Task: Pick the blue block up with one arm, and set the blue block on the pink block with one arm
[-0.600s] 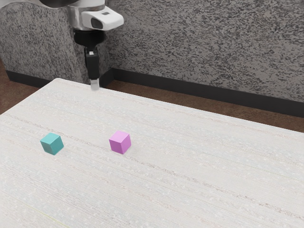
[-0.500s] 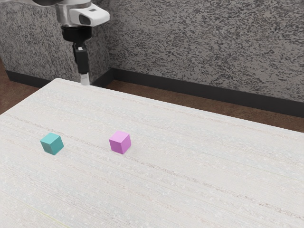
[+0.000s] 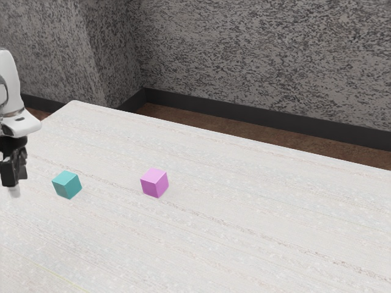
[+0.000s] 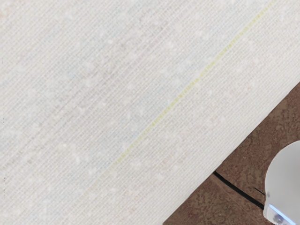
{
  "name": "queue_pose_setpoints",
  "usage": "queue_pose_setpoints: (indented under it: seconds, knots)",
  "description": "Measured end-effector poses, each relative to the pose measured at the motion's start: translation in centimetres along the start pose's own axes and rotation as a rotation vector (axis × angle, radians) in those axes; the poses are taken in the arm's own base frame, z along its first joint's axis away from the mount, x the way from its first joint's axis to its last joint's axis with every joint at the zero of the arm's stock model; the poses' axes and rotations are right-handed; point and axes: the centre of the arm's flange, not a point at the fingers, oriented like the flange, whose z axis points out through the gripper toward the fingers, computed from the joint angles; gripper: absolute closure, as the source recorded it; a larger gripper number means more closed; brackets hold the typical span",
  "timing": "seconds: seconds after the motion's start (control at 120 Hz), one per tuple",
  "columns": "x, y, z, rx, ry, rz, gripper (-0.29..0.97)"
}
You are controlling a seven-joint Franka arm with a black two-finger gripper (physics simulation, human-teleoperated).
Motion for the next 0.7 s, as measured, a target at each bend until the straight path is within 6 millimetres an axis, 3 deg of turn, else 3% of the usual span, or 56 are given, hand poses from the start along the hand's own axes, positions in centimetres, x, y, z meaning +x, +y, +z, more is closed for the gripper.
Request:
queue_pose_setpoints:
  seconds: [0.067, 0.25, 0.425, 0.608, 0.7]
  knots:
    - [0.1, -2.7, 0.7, 0.023, 0.003, 0.075, 0.0]
    - [-1.9, -8.8, 2.4, 0.095, -0.015, 0.236, 0.0]
    - [-0.4, -14.4, 5.1, 0.136, 0.054, 0.381, 0.0]
    - [0.0, -17.4, 6.7, 0.179, 0.083, 0.51, 0.0]
    - [1.4, -19.0, 7.3, 0.195, 0.079, 0.593, 0.0]
